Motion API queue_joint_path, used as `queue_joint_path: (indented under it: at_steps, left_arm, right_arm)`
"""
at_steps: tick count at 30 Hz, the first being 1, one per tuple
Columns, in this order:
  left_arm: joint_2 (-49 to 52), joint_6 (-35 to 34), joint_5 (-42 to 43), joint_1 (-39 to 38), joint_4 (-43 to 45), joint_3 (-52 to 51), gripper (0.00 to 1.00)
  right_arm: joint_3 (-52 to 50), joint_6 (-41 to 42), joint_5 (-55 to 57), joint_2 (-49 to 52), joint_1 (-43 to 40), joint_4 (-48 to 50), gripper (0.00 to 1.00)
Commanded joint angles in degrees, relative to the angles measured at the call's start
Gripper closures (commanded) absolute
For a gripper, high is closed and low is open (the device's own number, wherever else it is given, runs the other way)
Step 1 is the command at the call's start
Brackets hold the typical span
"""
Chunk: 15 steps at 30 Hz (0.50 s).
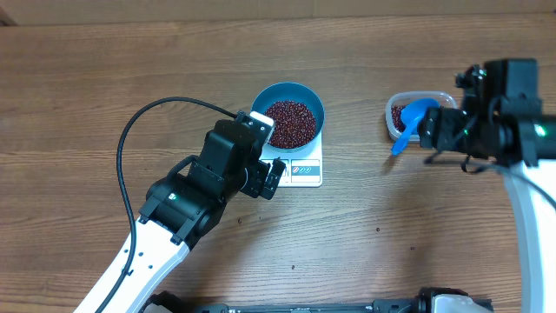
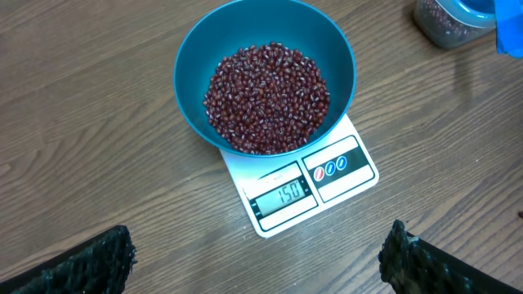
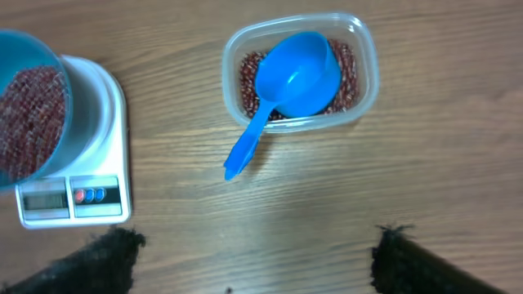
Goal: Scoop item into bowl and weigh 150g on scale
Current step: 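Lift the open right gripper up and away from the tub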
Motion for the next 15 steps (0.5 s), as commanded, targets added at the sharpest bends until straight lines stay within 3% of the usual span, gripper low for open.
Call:
queue_joint_path:
  at_steps: [1,7,15]
  left_arm:
    - [0.31,-0.37,-0.55,-0.02,0.17,-0.31,0.01]
    - [0.31,-0.37,-0.55,-0.02,0.17,-0.31,0.01]
    - [0.31,-0.37,-0.55,-0.02,0.17,-0.31,0.01]
  right_arm:
    - [-0.11,-2.25,-0.61,-5.60,0.07,-1.11,0.00]
    - [-0.11,-2.25,-0.61,-10.62,0.07,-2.56,0.00]
    - [-0.13,-0.50,-1.73,-9.75,0.07,-2.40,0.00]
